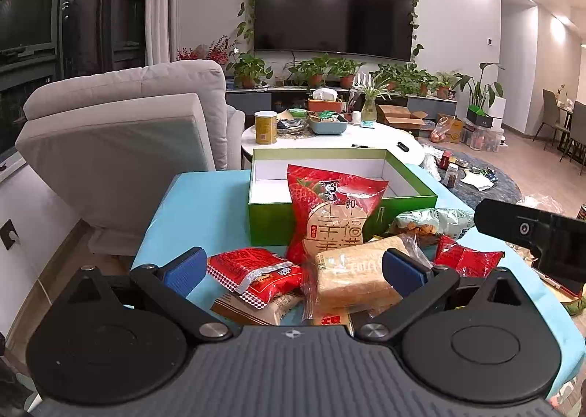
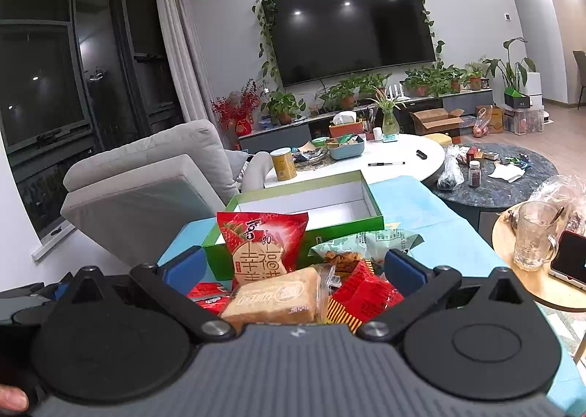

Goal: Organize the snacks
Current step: 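Move both tools toward the snack pile beside the green box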

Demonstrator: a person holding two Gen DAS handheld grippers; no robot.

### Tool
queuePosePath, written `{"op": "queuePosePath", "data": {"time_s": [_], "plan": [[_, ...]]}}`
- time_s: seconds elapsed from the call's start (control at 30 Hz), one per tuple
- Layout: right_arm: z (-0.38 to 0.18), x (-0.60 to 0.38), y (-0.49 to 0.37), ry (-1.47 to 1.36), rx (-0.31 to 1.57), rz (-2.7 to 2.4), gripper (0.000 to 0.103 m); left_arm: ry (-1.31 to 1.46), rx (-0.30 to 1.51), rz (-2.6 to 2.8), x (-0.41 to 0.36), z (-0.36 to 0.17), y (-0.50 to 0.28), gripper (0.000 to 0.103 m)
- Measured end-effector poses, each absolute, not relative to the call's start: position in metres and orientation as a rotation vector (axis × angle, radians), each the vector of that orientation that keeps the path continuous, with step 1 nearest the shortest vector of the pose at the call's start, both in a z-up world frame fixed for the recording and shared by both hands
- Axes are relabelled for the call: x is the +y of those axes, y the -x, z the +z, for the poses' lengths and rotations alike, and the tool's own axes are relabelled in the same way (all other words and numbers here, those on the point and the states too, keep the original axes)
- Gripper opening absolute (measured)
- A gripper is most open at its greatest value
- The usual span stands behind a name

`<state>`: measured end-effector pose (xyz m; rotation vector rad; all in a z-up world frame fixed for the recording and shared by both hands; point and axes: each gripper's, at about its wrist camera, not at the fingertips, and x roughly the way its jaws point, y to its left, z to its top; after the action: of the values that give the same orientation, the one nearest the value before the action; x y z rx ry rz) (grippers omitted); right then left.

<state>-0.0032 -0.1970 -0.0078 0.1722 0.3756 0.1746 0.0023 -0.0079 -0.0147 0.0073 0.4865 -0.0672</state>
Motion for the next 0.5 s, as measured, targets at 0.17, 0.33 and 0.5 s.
{"op": "queuePosePath", "data": {"time_s": [0.17, 0.33, 0.5], "plan": [[-0.0088, -0.1964, 0.0024, -0.17, 0.381, 0.173, 0.068, 0.002, 0.489, -0.071, -0.008, -0.0171, -0.0034, 0.102], [-0.0096, -0.1966, 0.0026, -0.166, 0.388, 0.156, 0.068, 0.011, 0.491, -0.082, -0.0065, -0.0188, -0.0036, 0.102], [-0.0098, -0.1965, 0.0026, -0.166, 0.39, 0.155, 0.068, 0.012, 0.492, -0.09, -0.0076, -0.0199, -0.0034, 0.102]]}}
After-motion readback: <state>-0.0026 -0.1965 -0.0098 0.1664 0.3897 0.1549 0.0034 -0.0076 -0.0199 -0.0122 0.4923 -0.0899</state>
